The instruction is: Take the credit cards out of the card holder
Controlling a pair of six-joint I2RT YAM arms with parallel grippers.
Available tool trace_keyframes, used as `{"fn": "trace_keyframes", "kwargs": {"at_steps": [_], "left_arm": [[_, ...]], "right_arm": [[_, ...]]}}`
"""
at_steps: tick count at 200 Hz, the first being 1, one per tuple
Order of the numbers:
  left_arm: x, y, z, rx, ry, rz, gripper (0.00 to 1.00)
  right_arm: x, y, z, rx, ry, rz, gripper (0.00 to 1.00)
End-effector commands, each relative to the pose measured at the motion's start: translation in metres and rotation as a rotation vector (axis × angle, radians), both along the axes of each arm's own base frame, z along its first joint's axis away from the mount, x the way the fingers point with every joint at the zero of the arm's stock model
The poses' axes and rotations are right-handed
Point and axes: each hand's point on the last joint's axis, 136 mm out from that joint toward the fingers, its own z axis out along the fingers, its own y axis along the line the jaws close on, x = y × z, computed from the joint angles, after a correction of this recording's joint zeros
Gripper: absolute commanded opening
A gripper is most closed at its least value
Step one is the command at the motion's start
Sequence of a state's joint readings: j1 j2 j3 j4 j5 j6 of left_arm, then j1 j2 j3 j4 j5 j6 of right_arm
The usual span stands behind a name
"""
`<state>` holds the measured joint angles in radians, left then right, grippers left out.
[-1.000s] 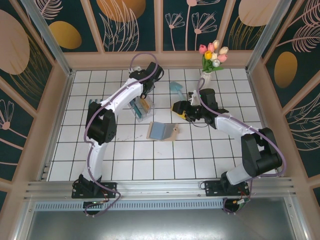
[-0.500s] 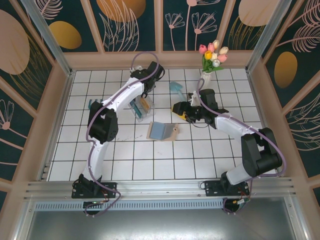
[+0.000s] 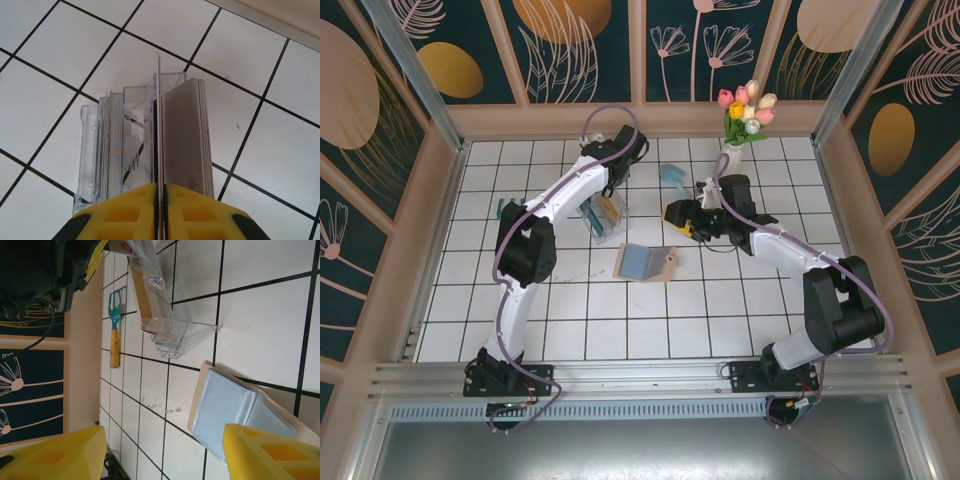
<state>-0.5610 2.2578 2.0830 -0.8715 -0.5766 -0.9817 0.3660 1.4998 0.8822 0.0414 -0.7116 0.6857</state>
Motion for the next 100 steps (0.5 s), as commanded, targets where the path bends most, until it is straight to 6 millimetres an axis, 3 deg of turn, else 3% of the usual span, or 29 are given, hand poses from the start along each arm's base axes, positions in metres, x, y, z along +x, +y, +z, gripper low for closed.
{"fn": "trace_keyframes", "kwargs": {"at_steps": [1,53,100], "left_arm": [[-0.0023,0.0036,-0.0184,0.032,0.047,-0.007,0.14],[0.0008,0.0028,-0.0221,0.002,0.049,0.009,0.12],[0.0014,-0.0043,-0.0144,-0.031,0.052,-0.019,0.22]], "right_arm": [[0.0008,-0.0002,0.0185,0.02,-0.037,0.015,0.64],[0.0,0.0001,0.0196,0.021,-0.038,0.017,0.64],[-0.0007,-0.0007,0.0188,0.018,-0.038,0.014,0.64]]}}
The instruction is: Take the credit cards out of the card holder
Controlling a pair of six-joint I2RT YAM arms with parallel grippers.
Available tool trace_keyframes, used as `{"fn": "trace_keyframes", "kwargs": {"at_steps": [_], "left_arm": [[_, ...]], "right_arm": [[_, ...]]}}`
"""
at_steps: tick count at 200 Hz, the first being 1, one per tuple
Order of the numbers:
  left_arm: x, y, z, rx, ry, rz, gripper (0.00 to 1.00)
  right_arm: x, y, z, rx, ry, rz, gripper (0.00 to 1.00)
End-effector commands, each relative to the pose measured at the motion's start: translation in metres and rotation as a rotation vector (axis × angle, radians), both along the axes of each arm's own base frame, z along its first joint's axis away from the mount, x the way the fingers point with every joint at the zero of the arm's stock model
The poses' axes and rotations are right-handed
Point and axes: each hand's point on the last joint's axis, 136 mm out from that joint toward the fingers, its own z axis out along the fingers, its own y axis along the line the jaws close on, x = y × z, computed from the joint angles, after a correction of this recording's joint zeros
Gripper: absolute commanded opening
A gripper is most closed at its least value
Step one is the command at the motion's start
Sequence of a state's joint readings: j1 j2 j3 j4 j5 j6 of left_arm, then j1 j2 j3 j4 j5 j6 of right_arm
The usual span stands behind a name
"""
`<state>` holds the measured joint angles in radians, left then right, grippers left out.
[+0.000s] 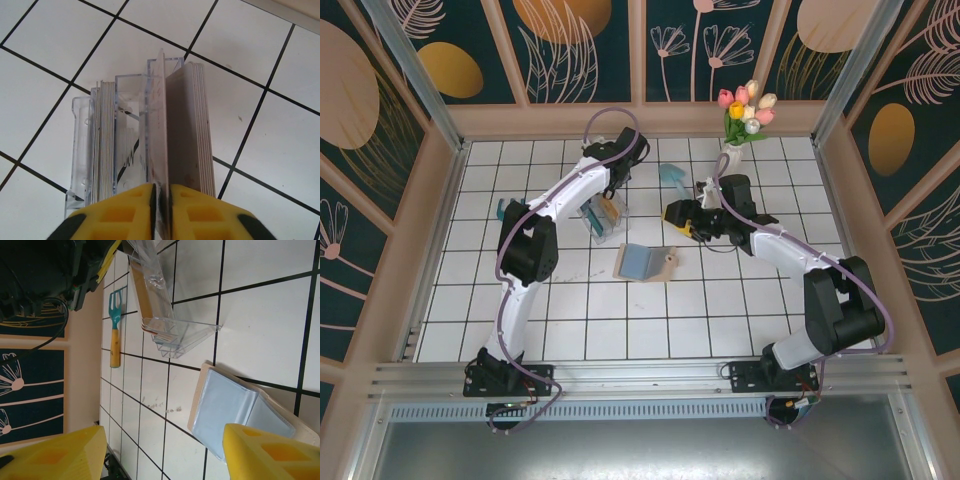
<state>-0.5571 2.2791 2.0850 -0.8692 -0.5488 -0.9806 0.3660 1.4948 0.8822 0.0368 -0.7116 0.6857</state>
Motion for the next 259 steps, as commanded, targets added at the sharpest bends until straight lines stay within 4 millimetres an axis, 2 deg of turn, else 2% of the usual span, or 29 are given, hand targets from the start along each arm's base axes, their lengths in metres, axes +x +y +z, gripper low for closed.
{"fn": "trace_keyframes", "kwargs": {"at_steps": [1,45,86,128,133,187,228,259], "left_arm": [[0.001,-0.002,-0.002,-0.021,0.025,-0.012,0.22],[-0.002,-0.007,0.025,-0.069,-0.003,-0.045,0.32],[-0.003,0.0,0.045,-0.08,-0.032,-0.046,0.32],[-0.008,0.005,0.053,-0.086,-0.04,-0.054,0.32],[-0.003,0.002,0.057,-0.104,-0.066,-0.062,0.32],[0.011,-0.007,0.055,-0.191,-0.083,-0.157,0.24],[0.019,-0.003,0.036,-0.189,-0.051,-0.152,0.11],[0.022,-0.005,0.027,-0.188,-0.035,-0.16,0.11]], "right_arm": [[0.0,-0.001,0.018,0.018,-0.039,0.013,0.64],[0.001,0.0,0.019,0.022,-0.039,0.013,0.64],[0.001,0.001,0.019,0.025,-0.035,0.011,0.65],[0.001,0.001,0.016,0.022,-0.029,0.009,0.65],[0.001,0.001,0.016,0.023,-0.028,0.01,0.65],[0.002,0.0,0.013,0.018,-0.021,0.008,0.65],[0.002,0.001,0.011,0.016,-0.018,0.009,0.65],[0.003,0.0,0.011,0.012,-0.018,0.008,0.65]]}}
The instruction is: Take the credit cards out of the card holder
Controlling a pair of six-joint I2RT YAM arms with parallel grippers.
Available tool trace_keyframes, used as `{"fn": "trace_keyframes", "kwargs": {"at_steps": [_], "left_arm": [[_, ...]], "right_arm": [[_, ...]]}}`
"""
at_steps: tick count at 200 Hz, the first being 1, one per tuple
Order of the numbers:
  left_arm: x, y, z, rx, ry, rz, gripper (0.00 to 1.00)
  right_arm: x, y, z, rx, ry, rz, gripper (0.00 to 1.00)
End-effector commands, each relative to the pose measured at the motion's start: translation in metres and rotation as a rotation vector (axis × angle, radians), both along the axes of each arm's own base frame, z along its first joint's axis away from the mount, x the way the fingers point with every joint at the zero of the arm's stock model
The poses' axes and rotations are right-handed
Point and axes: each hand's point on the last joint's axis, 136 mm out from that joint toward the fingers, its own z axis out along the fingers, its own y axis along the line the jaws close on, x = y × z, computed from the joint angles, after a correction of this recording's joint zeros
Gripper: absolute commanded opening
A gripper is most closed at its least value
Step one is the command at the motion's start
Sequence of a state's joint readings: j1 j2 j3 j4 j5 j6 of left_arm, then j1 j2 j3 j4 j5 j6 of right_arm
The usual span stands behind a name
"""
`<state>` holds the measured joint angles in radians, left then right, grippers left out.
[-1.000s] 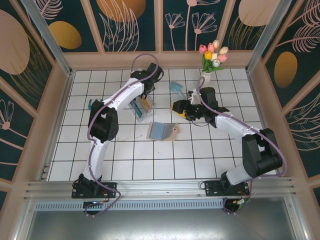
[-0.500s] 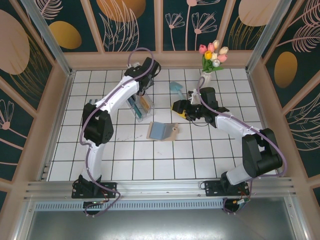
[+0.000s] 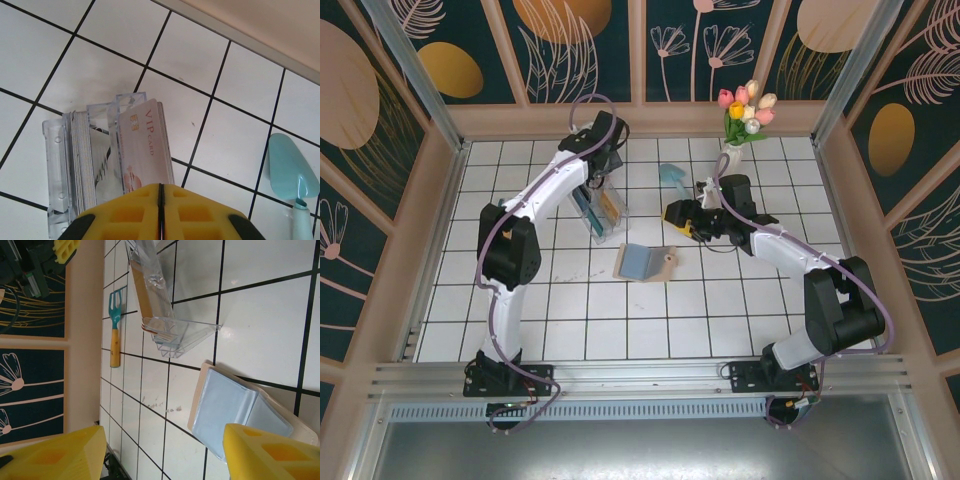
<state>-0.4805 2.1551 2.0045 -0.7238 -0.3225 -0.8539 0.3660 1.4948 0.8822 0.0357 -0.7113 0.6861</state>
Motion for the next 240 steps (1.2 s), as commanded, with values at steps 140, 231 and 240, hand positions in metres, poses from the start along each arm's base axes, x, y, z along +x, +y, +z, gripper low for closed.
{"fn": "trace_keyframes", "kwargs": {"at_steps": [140,231,240], "left_arm": [[0.005,-0.003,-0.032,0.033,0.056,-0.042,0.11],[0.007,-0.003,-0.003,0.013,0.007,-0.04,0.15],[0.009,-0.005,0.011,-0.001,-0.021,-0.049,0.18]], "right_arm": [[0.004,0.001,0.007,0.009,-0.009,0.006,0.65],[0.004,-0.001,0.009,0.0,-0.016,-0.003,0.65],[0.005,-0.001,0.007,-0.007,-0.014,-0.005,0.65]]}}
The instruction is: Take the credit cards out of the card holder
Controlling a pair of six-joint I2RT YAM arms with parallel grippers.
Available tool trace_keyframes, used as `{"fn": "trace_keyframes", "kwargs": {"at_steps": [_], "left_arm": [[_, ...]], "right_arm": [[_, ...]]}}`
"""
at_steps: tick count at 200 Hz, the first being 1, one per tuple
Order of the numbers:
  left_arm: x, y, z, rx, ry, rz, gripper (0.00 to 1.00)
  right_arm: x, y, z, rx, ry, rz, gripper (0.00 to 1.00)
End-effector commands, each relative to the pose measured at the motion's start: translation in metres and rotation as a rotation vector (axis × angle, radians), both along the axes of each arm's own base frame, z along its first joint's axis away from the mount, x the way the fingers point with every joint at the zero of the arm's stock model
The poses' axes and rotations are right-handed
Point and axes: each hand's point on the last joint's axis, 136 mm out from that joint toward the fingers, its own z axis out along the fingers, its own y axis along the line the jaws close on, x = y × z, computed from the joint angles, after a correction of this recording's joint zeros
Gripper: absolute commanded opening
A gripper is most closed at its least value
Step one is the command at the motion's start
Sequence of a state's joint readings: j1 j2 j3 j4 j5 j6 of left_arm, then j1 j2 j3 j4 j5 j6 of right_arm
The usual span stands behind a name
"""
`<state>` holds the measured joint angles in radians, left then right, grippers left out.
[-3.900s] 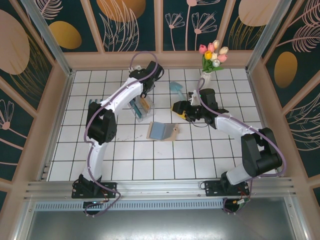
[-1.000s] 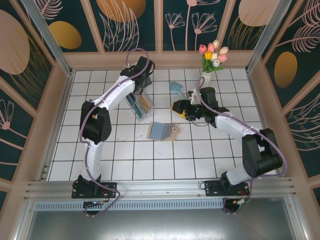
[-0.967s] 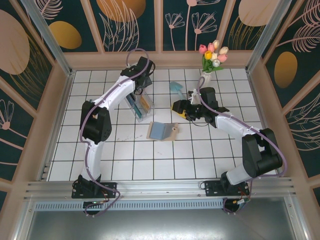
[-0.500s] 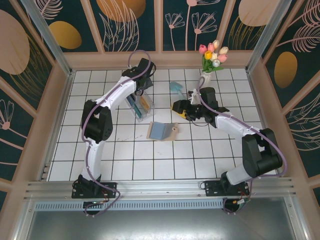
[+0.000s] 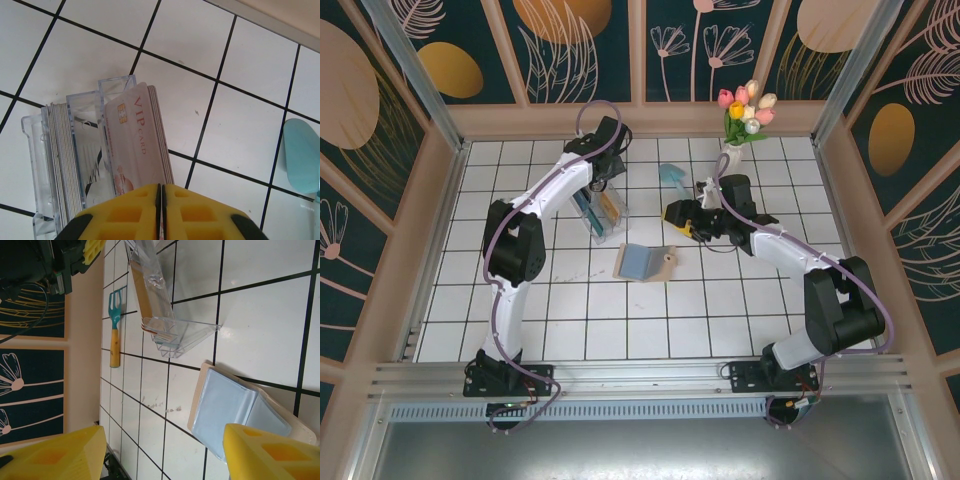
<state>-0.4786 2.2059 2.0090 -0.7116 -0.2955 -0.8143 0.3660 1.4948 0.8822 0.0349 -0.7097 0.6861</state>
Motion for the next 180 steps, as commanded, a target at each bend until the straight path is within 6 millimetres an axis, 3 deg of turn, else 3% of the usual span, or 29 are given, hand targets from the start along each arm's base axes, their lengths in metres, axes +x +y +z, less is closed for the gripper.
{"fn": "trace_keyframes", "kwargs": {"at_steps": [1,26,68,99,148,169,180], "left_arm": [[0.005,0.0,0.038,-0.024,-0.064,-0.005,0.18],[0.001,0.004,0.075,-0.041,-0.128,-0.014,0.28],[-0.042,0.034,0.093,-0.03,-0.181,0.017,0.49],[-0.094,0.056,0.078,-0.078,-0.196,0.016,0.68],[-0.172,0.073,0.023,-0.172,-0.136,-0.04,0.85],[-0.198,0.074,-0.001,-0.214,-0.126,-0.09,0.98],[-0.208,0.074,-0.009,-0.23,-0.125,-0.115,0.98]], "right_arm": [[0.005,-0.001,0.008,-0.006,-0.015,-0.005,0.65],[0.007,-0.004,0.004,-0.043,-0.014,-0.026,0.65],[0.007,-0.003,-0.005,-0.157,-0.019,-0.055,0.65],[0.005,0.01,-0.009,-0.214,-0.02,-0.06,0.65],[-0.013,0.053,-0.022,-0.278,0.018,-0.019,0.62],[-0.024,0.066,-0.034,-0.285,0.062,-0.012,0.6],[-0.029,0.071,-0.041,-0.288,0.086,-0.012,0.59]]}}
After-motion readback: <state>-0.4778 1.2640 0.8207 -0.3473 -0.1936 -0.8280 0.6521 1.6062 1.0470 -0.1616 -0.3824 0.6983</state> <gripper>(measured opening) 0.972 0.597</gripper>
